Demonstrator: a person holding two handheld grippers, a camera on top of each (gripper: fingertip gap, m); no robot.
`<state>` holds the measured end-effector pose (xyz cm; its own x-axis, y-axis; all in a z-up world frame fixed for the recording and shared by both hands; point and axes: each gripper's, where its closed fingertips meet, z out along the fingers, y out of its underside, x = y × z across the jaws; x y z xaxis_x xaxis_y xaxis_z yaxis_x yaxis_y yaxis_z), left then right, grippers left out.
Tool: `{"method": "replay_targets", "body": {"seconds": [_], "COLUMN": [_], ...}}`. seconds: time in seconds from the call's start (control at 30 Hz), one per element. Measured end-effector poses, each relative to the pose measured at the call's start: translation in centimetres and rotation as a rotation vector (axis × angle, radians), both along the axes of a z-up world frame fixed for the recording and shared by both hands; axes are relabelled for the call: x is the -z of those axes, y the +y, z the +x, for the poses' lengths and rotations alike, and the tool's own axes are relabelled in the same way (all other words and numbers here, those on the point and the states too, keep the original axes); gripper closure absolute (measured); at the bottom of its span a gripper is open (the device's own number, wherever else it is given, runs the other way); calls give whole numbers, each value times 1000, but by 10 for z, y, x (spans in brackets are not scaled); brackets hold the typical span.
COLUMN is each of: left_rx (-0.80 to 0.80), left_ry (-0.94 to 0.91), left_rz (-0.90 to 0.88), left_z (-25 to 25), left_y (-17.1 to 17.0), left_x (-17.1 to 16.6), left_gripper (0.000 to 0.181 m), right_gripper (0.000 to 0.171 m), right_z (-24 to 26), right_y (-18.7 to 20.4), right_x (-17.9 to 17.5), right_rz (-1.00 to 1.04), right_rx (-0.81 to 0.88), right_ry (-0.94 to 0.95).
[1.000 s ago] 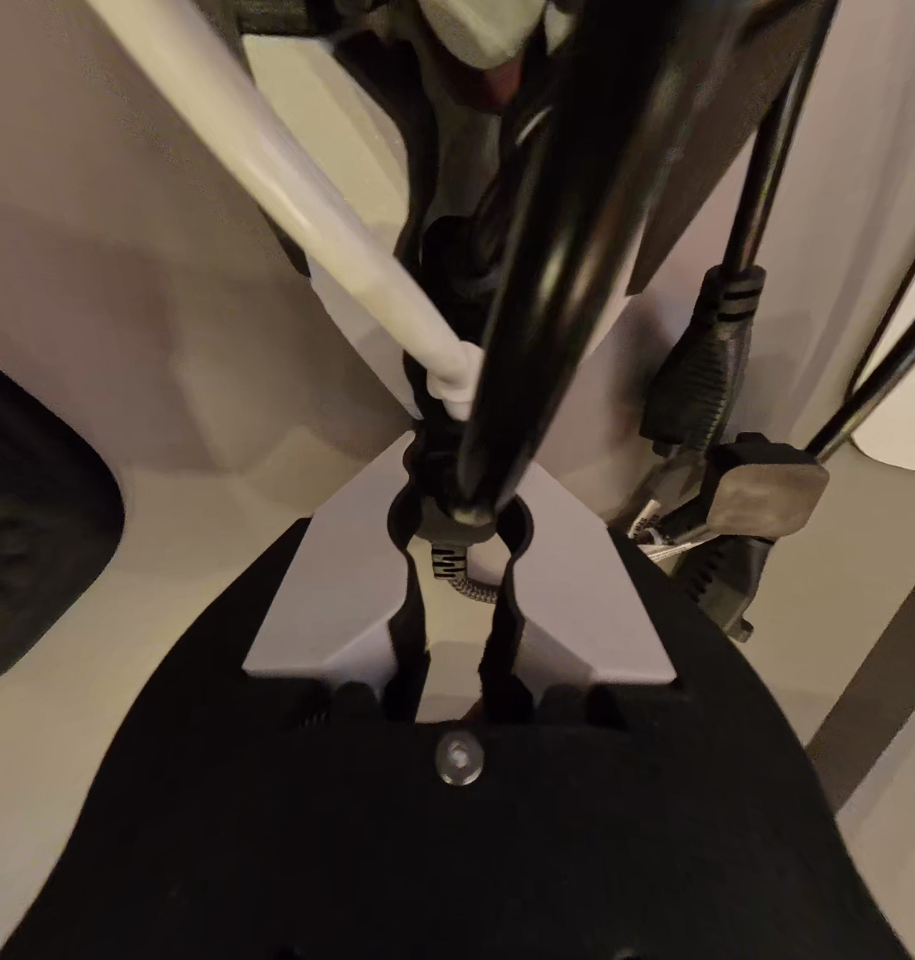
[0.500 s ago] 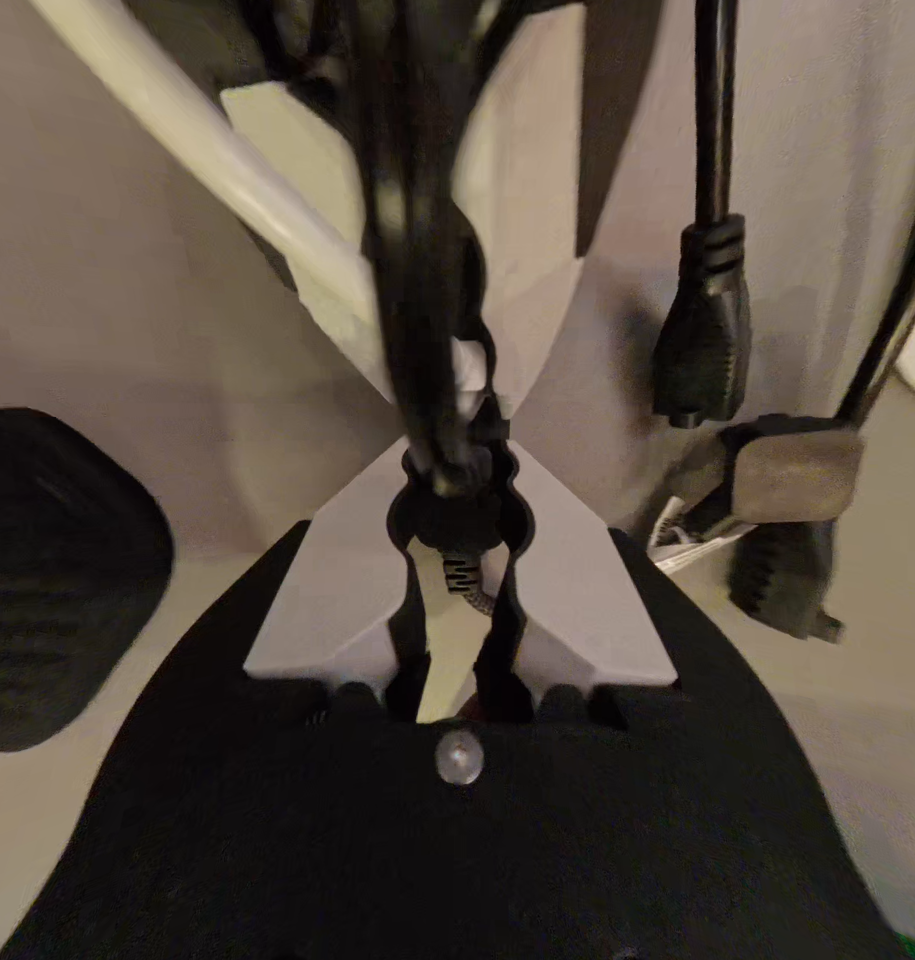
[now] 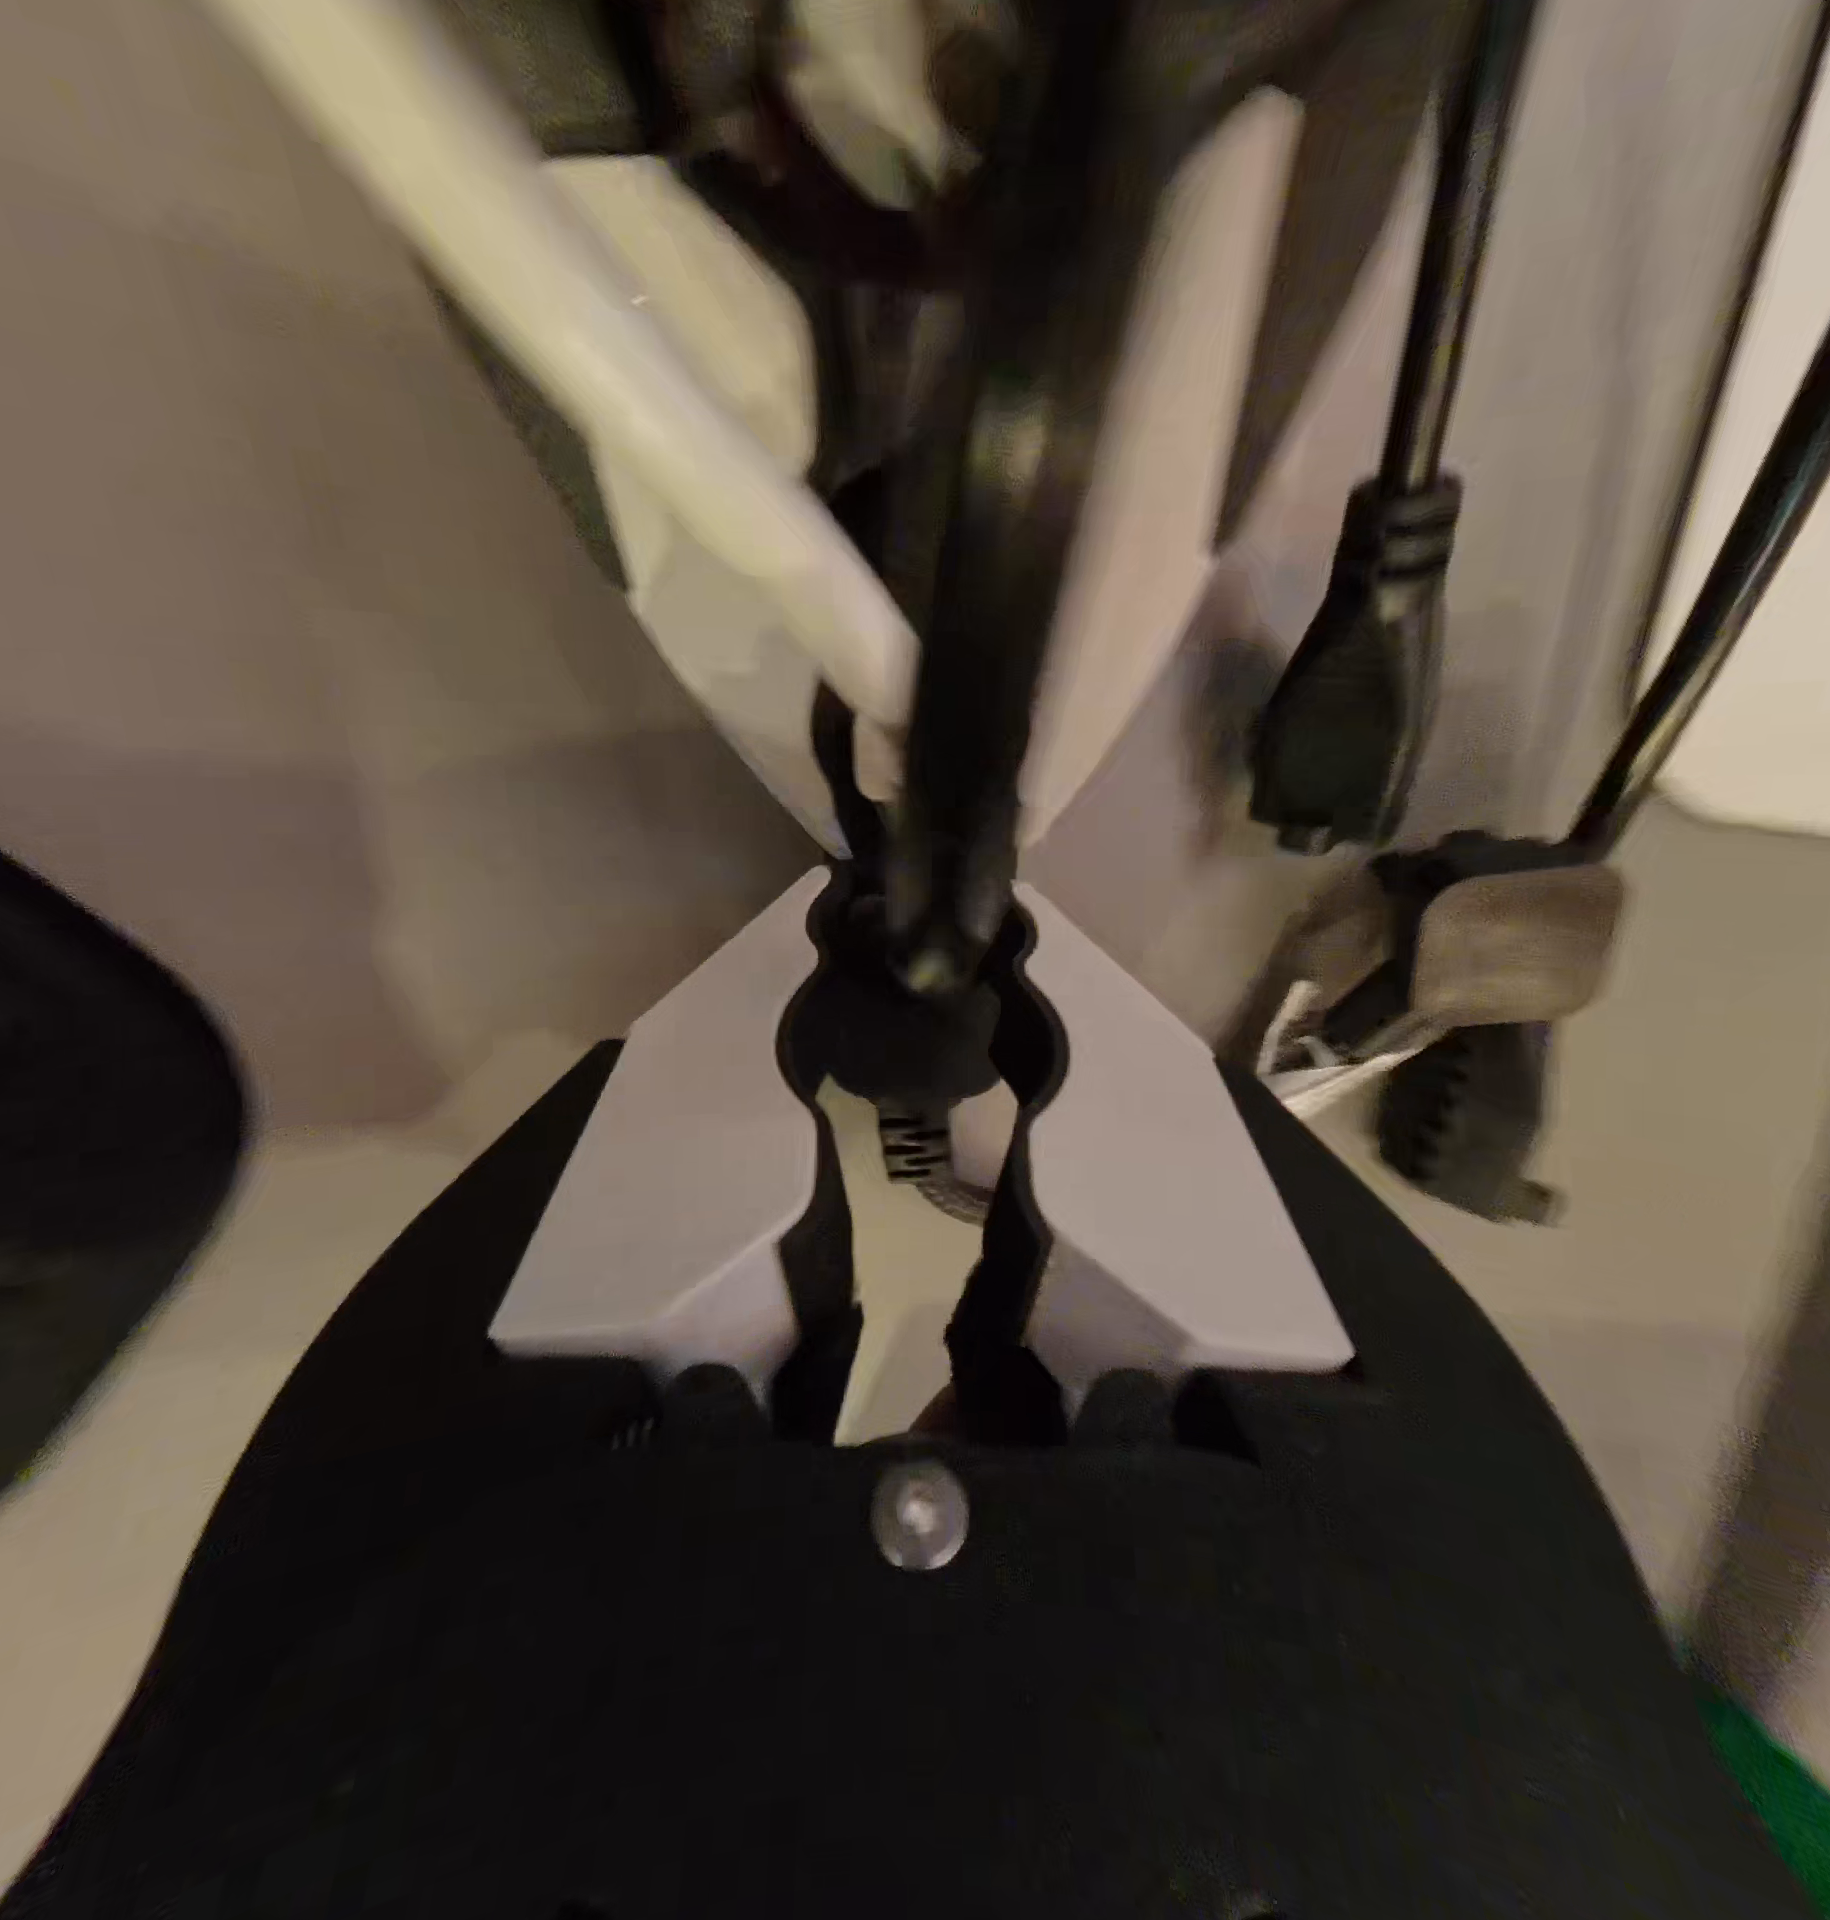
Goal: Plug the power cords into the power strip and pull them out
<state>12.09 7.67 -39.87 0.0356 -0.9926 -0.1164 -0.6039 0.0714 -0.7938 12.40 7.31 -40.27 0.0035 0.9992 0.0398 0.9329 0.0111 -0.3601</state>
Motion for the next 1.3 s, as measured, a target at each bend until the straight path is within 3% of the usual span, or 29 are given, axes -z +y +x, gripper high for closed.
{"method": "replay_targets", "body": {"seconds": [0.03, 0.13, 0.2, 0.4, 0.5, 0.57, 0.63, 0.8, 1.0, 1.13, 1.23, 1.3], "left_rx": [2, -16, -20, -2, -2, -11, 5, -20, -19, -19, -20, 4], "left_ry": [-5, -15, -18, -11, -9, -3, -7, -17, -9, -16, -15, -2], "left_rz": [-13, -32, -45, -15, 3, 10, -29, -49, -32, 2, -6, -33], "left_z": [0, 1, 1, 2, 3, 3, 3, 3, 3, 4, 3, 4], "left_y": [-1, 1, 2, 0, 0, 1, -2, 0, 1, 2, 2, -3], "left_x": [0, -1, -1, -1, -2, -2, 0, -1, 0, -2, -2, 1], "left_gripper": [155, 155, 154, 154, 153, 152, 154, 155, 154, 155, 154, 154], "right_gripper": [149, 147, 148, 149, 150, 149, 150, 144, 150, 149, 150, 150], "right_z": [0, 0, 0, 2, 4, 4, 3, 2, 2, 4, 3, 3], "right_y": [0, 0, 1, 1, 1, 1, -2, 0, 2, 3, 3, -2], "right_x": [-1, -3, -3, -2, -4, -4, -4, -7, -5, -9, -10, -7], "right_rz": [-125, -310, -298, 149, 252, 179, -53, -396, 74, 264, 161, -82], "right_rx": [59, 107, 106, -6, -27, 13, 84, 162, 46, 29, 66, 141], "right_ry": [38, 96, 87, -91, -104, -71, 11, 152, -4, -42, 4, 60]}}
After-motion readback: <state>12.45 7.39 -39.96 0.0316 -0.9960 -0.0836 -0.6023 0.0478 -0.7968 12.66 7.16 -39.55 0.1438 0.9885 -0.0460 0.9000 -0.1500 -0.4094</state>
